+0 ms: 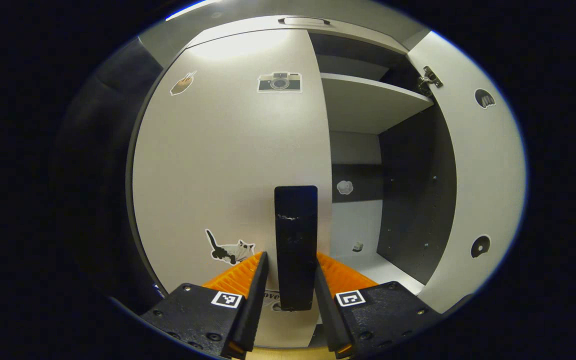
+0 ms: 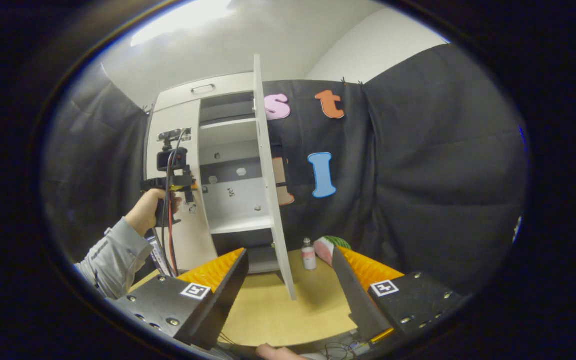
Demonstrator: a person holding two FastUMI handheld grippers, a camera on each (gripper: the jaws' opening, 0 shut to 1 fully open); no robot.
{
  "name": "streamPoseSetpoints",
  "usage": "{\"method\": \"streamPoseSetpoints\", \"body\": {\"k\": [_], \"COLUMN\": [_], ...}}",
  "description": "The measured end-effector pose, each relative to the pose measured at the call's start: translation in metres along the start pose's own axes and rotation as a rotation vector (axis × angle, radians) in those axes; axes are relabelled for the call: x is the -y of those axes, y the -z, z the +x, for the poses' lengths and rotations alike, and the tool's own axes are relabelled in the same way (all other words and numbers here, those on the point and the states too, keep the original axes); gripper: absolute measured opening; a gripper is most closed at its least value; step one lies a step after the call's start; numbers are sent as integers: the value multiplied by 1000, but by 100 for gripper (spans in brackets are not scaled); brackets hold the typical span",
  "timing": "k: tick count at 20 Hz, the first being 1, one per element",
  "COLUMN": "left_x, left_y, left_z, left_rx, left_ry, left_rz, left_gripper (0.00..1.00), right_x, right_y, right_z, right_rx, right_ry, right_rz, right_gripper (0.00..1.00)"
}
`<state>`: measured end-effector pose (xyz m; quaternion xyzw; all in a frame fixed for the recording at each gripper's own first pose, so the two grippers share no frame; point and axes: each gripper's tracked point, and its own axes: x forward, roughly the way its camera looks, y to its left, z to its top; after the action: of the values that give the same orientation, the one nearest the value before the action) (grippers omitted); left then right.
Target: Open the right door of the double-door shoe cabinet with the right hand, and open the left door with the left hand.
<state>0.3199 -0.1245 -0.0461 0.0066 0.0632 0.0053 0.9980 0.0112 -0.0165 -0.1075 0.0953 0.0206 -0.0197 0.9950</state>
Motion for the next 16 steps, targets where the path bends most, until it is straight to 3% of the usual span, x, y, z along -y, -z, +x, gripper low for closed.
{"method": "streamPoseSetpoints", "body": {"k": [2, 4, 6, 16], "left_x": [5, 5, 5, -2], "left_y": [0, 1, 0, 2], "left_z": [-1, -2, -2, -36], "left_rx": [-4, -8, -2, -30], "left_ry": [9, 6, 21, 63], "left_rz": [10, 41, 17, 0], "left_gripper": [50, 35, 31, 25], "right_x": [0, -2, -5, -12], "right_y": [1, 4, -2, -11], "right_z": [-9, -20, -32, -75], "right_rx": [-9, -18, -3, 42], "right_ry": [8, 6, 4, 13], "right_rz": [4, 11, 15, 3], "right_gripper": [100, 100, 100, 99]}}
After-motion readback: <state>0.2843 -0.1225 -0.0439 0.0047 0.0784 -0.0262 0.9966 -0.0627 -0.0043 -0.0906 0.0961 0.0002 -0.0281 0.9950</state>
